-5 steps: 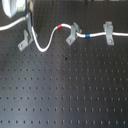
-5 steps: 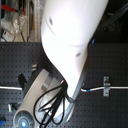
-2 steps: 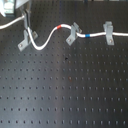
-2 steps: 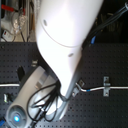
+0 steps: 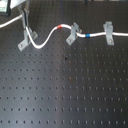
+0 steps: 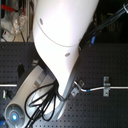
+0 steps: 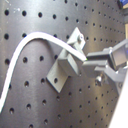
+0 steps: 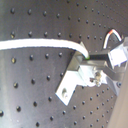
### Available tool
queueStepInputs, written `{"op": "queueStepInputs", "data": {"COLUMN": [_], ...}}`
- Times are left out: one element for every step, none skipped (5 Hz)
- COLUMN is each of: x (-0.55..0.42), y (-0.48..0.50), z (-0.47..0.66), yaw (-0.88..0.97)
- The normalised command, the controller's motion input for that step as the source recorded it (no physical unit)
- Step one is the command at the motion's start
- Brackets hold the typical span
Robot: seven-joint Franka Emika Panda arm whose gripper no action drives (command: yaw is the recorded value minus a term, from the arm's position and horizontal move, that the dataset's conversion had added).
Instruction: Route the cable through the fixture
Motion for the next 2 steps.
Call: {"op": "queueStepInputs", "data": {"x": [-0.291, -0.014], "y": [-0.222, -0.009], "z": [0.08, 0.00], "yaw": [0.30, 0.00]}}
